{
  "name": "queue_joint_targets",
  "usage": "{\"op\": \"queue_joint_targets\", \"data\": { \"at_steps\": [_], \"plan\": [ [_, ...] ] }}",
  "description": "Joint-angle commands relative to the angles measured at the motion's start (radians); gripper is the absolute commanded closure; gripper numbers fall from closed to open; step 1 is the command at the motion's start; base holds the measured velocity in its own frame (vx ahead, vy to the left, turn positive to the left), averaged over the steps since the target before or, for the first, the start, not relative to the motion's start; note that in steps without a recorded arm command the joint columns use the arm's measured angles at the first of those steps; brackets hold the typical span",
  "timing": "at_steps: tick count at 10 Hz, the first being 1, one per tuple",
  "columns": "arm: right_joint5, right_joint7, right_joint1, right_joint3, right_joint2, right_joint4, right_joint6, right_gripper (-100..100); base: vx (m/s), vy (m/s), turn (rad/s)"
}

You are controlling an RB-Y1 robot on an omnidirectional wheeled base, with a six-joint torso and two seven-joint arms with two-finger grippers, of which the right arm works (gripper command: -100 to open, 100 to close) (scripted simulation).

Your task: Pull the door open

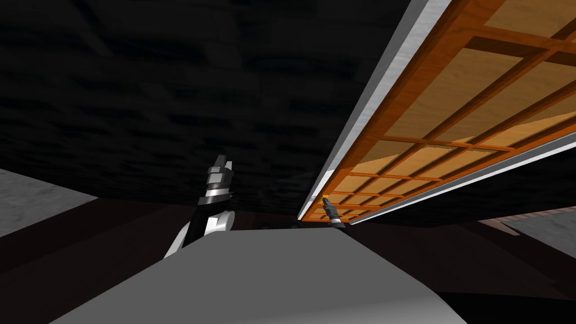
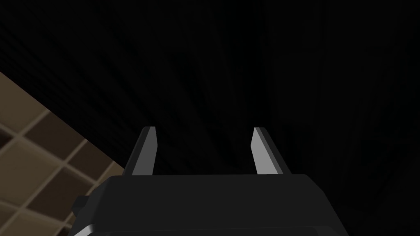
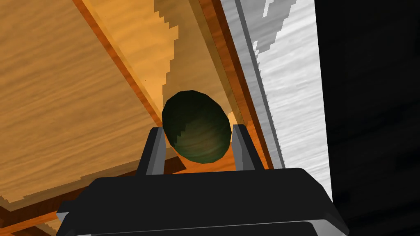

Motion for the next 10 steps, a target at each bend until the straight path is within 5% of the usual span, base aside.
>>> {"op": "queue_joint_targets", "data": {
  "at_steps": [1, 10],
  "plan": [
    [-0.012, -0.050, -0.004, 0.011, 0.005, 0.006, 0.002, 100, -0.053, -0.026, 0.055],
    [-0.069, -0.262, -0.020, 0.042, 0.010, 0.004, 0.020, 100, -0.038, -0.018, 0.038]
  ]
}}
